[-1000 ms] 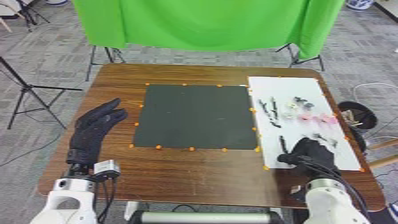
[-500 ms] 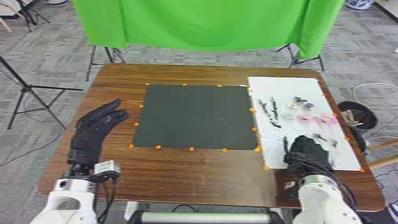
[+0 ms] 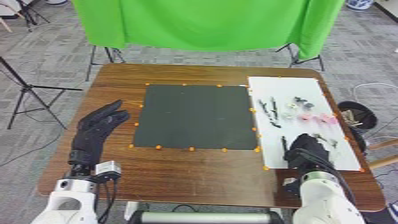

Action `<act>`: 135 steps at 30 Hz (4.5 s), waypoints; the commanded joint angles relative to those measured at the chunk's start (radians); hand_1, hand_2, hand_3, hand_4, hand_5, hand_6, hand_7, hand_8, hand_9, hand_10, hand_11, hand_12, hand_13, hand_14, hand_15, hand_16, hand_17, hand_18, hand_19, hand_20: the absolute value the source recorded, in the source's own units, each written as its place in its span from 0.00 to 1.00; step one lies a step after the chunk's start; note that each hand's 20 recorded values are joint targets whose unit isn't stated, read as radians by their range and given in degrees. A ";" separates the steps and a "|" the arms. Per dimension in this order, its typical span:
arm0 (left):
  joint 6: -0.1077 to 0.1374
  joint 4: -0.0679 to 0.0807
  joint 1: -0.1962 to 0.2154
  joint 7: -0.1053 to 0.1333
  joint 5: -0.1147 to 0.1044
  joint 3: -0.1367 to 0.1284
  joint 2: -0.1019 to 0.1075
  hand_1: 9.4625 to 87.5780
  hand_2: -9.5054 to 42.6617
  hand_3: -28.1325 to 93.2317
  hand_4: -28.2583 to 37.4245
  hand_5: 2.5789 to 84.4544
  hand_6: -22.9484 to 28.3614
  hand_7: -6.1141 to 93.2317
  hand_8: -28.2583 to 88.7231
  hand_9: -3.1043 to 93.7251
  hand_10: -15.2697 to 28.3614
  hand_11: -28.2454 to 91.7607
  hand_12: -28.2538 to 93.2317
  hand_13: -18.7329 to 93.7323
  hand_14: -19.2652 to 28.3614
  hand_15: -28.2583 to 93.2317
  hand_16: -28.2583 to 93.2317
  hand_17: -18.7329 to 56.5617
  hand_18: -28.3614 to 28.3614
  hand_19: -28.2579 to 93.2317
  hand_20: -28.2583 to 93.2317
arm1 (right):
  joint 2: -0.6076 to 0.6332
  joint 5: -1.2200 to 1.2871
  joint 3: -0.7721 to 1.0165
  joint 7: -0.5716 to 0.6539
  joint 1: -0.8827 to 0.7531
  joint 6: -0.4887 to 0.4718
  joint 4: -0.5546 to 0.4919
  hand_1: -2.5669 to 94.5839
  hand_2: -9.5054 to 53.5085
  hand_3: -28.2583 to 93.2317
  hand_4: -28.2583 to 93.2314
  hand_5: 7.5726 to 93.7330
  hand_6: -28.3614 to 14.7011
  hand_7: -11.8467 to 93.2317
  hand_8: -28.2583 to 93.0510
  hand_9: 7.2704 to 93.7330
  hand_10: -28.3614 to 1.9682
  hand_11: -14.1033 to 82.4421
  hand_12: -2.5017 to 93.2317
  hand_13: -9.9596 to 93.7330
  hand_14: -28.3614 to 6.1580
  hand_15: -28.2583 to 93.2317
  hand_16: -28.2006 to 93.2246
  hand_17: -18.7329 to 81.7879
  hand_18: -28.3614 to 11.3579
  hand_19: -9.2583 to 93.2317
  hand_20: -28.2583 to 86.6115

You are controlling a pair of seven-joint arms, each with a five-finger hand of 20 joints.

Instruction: Arrange flowers

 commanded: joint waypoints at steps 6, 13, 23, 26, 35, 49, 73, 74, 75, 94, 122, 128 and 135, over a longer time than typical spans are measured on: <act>-0.012 0.000 0.000 -0.010 -0.022 0.001 0.001 0.31 0.01 0.78 0.14 0.57 0.53 0.17 0.18 0.54 0.69 0.41 0.31 0.54 0.74 0.42 0.20 0.45 0.71 0.33 0.39 | 0.064 -0.013 -0.010 -0.056 -0.003 0.149 0.004 0.67 0.00 0.72 0.24 0.86 0.51 0.33 0.37 1.00 0.59 0.44 0.37 1.00 0.81 0.71 0.38 0.97 0.66 0.90 0.56; -0.011 0.001 -0.005 -0.011 -0.024 0.000 0.000 0.31 0.00 0.78 0.14 0.57 0.54 0.17 0.18 0.54 0.69 0.41 0.31 0.54 0.74 0.42 0.20 0.46 0.71 0.33 0.39 | 0.102 0.001 -0.004 -0.088 0.040 0.217 -0.026 0.65 0.00 0.73 0.27 0.85 0.51 0.36 0.37 1.00 0.57 0.44 0.39 1.00 0.82 0.72 0.38 0.97 0.65 0.89 0.60; 0.045 0.036 -0.016 0.007 -0.066 -0.051 0.069 0.30 0.01 0.78 0.14 0.57 0.53 0.18 0.18 0.54 0.69 0.41 0.31 0.54 0.75 0.42 0.20 0.45 0.71 0.33 0.39 | 0.183 0.230 -0.146 -0.136 0.350 0.222 -0.062 0.65 0.00 0.73 0.27 0.85 0.50 0.38 0.37 1.00 0.57 0.45 0.39 1.00 0.83 0.73 0.38 0.98 0.65 0.89 0.61; 0.078 0.065 -0.033 0.020 -0.063 -0.076 0.101 0.28 0.02 0.78 0.13 0.57 0.53 0.18 0.18 0.54 0.69 0.41 0.31 0.54 0.75 0.41 0.20 0.45 0.71 0.33 0.39 | 0.174 0.307 -0.231 -0.142 0.494 0.219 -0.030 0.65 0.00 0.73 0.27 0.85 0.50 0.38 0.37 1.00 0.57 0.45 0.39 1.00 0.83 0.73 0.38 0.98 0.65 0.89 0.61; 0.173 0.200 -0.105 0.058 -0.078 -0.079 0.158 0.17 0.18 0.81 0.00 0.59 0.52 0.18 0.17 0.55 0.69 0.40 0.30 0.54 0.74 0.40 0.20 0.45 0.70 0.32 0.39 | 0.052 0.375 -0.564 -0.174 0.905 0.248 0.194 0.65 0.00 0.73 0.28 0.85 0.49 0.39 0.36 1.00 0.58 0.46 0.38 1.00 0.83 0.73 0.38 0.98 0.66 0.89 0.62; 0.171 0.235 -0.134 0.072 -0.091 -0.033 0.158 0.11 0.22 0.82 0.00 0.59 0.52 0.18 0.17 0.56 0.69 0.40 0.30 0.54 0.73 0.39 0.20 0.46 0.69 0.31 0.39 | -0.151 0.560 -0.807 -0.182 1.139 0.254 0.368 0.64 0.00 0.73 0.29 0.84 0.49 0.41 0.35 1.00 0.58 0.47 0.37 1.00 0.83 0.73 0.38 0.98 0.65 0.89 0.62; 0.135 0.290 -0.201 0.076 -0.115 0.088 0.115 0.08 0.27 0.78 0.00 0.60 0.52 0.18 0.17 0.56 0.70 0.39 0.30 0.53 0.73 0.39 0.20 0.46 0.68 0.29 0.39 | -0.237 0.851 -0.890 -0.162 1.039 0.444 0.453 0.64 0.00 0.74 0.29 0.84 0.49 0.45 0.33 1.00 0.55 0.47 0.34 1.00 0.81 0.72 0.37 0.98 0.65 0.87 0.60; 0.138 0.286 -0.198 0.079 -0.115 0.091 0.113 0.08 0.27 0.79 0.00 0.60 0.52 0.18 0.17 0.56 0.70 0.39 0.30 0.53 0.73 0.39 0.20 0.46 0.68 0.29 0.39 | -0.237 0.863 -0.896 -0.161 1.037 0.453 0.456 0.64 0.00 0.74 0.28 0.84 0.49 0.45 0.33 1.00 0.55 0.47 0.34 1.00 0.81 0.71 0.37 0.98 0.65 0.87 0.60; 0.134 0.290 -0.204 0.078 -0.115 0.097 0.112 0.07 0.27 0.79 0.00 0.60 0.52 0.18 0.17 0.56 0.70 0.39 0.30 0.53 0.73 0.39 0.20 0.45 0.67 0.29 0.39 | -0.237 0.869 -0.895 -0.158 1.033 0.452 0.460 0.64 0.00 0.74 0.28 0.84 0.49 0.45 0.33 1.00 0.55 0.47 0.33 1.00 0.80 0.71 0.37 0.98 0.65 0.87 0.60; 0.116 0.303 -0.234 0.068 -0.110 0.131 0.096 0.07 0.25 0.80 0.00 0.60 0.52 0.18 0.17 0.56 0.69 0.39 0.30 0.53 0.72 0.39 0.20 0.45 0.67 0.29 0.39 | -0.259 1.024 -0.940 -0.140 1.010 0.490 0.468 0.65 0.00 0.73 0.25 0.82 0.50 0.45 0.31 1.00 0.54 0.40 0.30 1.00 0.73 0.66 0.35 0.97 0.63 0.83 0.57; 0.117 0.297 -0.220 0.061 -0.109 0.130 0.086 0.09 0.22 0.80 0.00 0.59 0.52 0.18 0.17 0.56 0.69 0.39 0.30 0.53 0.73 0.39 0.20 0.45 0.67 0.29 0.39 | -0.232 1.016 -0.963 -0.195 1.022 0.450 0.452 0.62 0.00 0.74 0.22 0.75 0.54 0.50 0.28 1.00 0.55 0.28 0.29 1.00 0.72 0.58 0.36 0.95 0.62 0.81 0.51; 0.123 0.303 -0.217 0.056 -0.103 0.112 0.098 0.08 0.21 0.81 0.00 0.59 0.52 0.18 0.17 0.56 0.69 0.39 0.30 0.53 0.73 0.39 0.20 0.44 0.67 0.29 0.39 | -0.180 1.021 -1.034 -0.277 1.053 0.444 0.402 0.33 0.15 0.81 0.18 0.74 0.56 0.46 0.14 0.93 0.42 0.36 0.20 1.00 0.64 0.52 0.40 0.93 0.57 0.80 0.52; 0.158 0.322 -0.201 0.042 -0.140 0.059 0.108 0.08 0.21 0.80 0.00 0.60 0.52 0.18 0.17 0.56 0.69 0.39 0.30 0.56 0.75 0.41 0.20 0.43 0.68 0.29 0.39 | -0.116 1.030 -1.052 -0.373 1.051 0.312 0.348 0.22 0.22 0.79 0.16 0.68 0.57 0.40 0.13 0.73 0.36 0.28 0.17 0.94 0.55 0.50 0.43 0.85 0.46 0.83 0.49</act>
